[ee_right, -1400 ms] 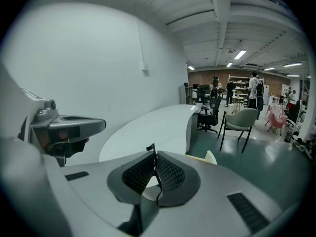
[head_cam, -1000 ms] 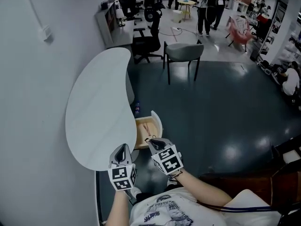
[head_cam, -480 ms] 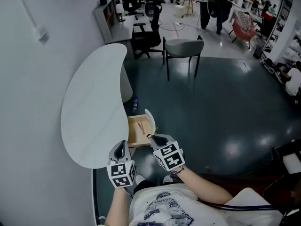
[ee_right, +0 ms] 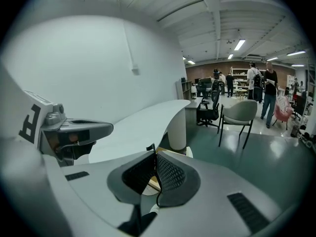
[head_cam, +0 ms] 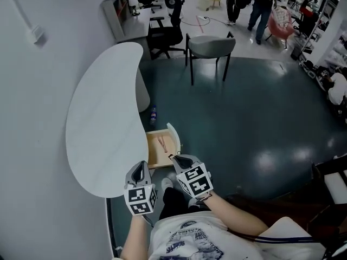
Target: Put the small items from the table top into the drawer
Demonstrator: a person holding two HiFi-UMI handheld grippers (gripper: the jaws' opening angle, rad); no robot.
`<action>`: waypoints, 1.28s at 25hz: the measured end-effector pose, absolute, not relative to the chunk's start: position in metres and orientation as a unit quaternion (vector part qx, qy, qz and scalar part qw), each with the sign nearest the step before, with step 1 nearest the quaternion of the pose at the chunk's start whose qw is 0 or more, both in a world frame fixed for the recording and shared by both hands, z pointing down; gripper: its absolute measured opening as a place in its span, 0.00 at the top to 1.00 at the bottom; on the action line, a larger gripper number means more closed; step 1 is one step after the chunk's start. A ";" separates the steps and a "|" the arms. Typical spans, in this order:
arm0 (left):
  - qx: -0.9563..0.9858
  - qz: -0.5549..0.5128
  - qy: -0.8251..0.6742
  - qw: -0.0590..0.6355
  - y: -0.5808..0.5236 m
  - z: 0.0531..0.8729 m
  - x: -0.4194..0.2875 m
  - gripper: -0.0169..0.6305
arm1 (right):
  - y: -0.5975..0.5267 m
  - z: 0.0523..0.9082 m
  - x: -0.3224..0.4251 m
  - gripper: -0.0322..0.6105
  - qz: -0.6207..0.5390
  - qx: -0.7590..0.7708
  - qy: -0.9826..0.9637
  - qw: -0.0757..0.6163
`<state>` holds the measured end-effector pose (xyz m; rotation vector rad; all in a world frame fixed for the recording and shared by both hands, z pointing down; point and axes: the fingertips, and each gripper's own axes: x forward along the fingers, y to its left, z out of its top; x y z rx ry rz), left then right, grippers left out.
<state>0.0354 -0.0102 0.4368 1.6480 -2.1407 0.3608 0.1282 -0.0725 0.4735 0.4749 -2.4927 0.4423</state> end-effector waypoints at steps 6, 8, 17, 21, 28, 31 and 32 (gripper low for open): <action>0.606 0.134 -0.753 0.218 -0.042 0.453 -0.005 0.94 | -0.096 0.500 0.090 0.89 0.184 0.184 -0.919 0.297; 0.608 0.138 -0.749 0.223 -0.051 0.459 -0.022 0.94 | -0.102 0.508 0.074 0.90 0.194 0.183 -0.914 0.306; 0.625 0.160 -0.721 0.253 -0.089 0.508 -0.094 0.94 | -0.130 0.566 0.011 0.90 0.226 0.205 -0.891 0.337; 0.632 0.168 -0.709 0.263 -0.103 0.523 -0.115 0.94 | -0.146 0.577 -0.007 0.90 0.237 0.219 -0.883 0.342; 0.649 0.181 -0.687 0.272 -0.123 0.550 -0.128 0.94 | -0.165 0.616 -0.021 0.90 0.254 0.244 -0.865 0.357; 0.654 0.182 -0.680 0.277 -0.132 0.566 -0.131 0.94 | -0.170 0.637 -0.027 0.90 0.259 0.249 -0.859 0.364; 0.656 0.183 -0.677 0.279 -0.134 0.573 -0.132 0.94 | -0.171 0.644 -0.029 0.90 0.261 0.250 -0.857 0.367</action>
